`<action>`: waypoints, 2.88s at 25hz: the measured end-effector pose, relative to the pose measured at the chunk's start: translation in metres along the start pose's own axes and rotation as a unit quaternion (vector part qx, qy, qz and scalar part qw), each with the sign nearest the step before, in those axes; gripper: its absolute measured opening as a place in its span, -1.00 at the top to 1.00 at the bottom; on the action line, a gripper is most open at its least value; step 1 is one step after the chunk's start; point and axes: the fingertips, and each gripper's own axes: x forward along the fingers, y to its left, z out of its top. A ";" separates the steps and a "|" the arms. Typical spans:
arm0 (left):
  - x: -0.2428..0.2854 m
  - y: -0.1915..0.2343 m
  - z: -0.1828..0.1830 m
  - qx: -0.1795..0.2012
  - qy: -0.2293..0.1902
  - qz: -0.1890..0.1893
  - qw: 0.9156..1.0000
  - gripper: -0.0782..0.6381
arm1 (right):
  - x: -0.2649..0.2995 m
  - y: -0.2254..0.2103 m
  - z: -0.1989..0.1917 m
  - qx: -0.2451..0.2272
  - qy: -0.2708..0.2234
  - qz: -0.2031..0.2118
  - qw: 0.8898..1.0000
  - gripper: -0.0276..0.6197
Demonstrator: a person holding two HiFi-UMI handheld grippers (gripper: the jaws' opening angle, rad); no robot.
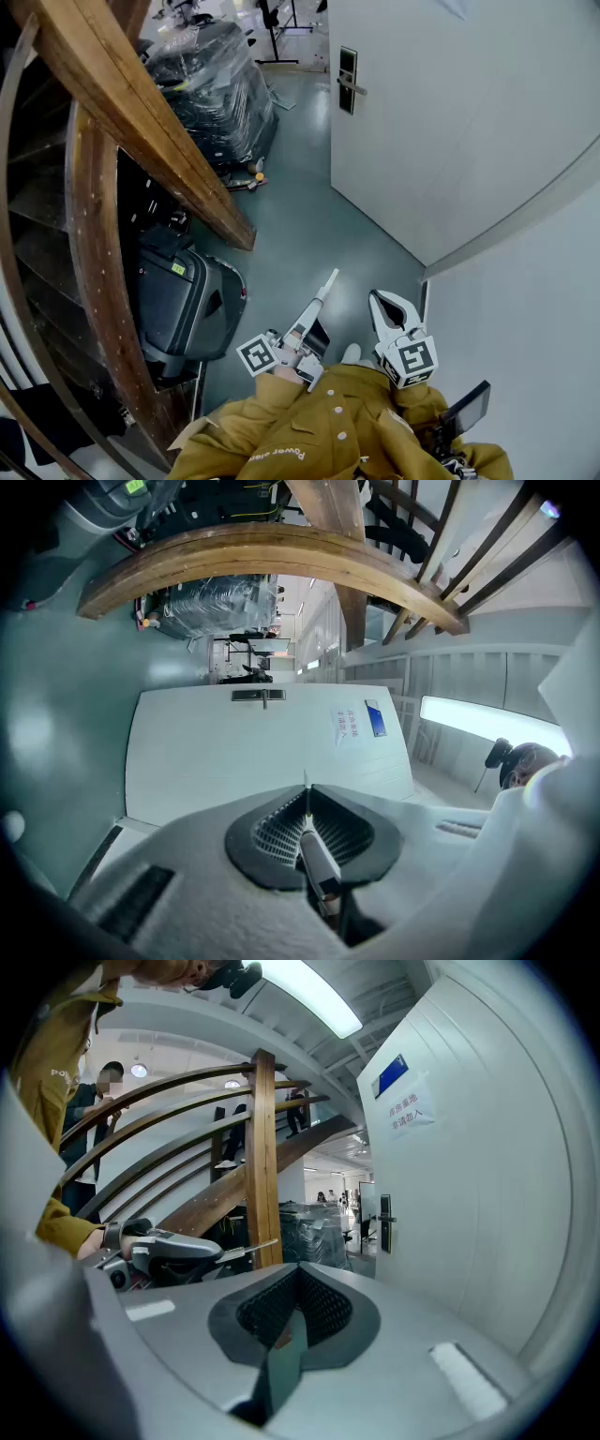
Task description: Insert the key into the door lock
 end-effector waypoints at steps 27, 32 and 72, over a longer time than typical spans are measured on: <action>-0.001 0.013 0.077 0.019 0.027 0.009 0.999 0.71 | 0.066 0.010 0.003 0.042 -0.009 -0.043 0.998 0.90; 0.006 0.023 0.102 -0.001 0.025 0.021 0.999 0.71 | 0.083 0.005 0.002 0.052 0.005 -0.064 0.997 0.90; 0.408 0.094 0.272 -0.001 0.008 0.048 0.999 0.71 | 0.359 -0.316 0.103 0.058 0.007 -0.002 0.998 0.89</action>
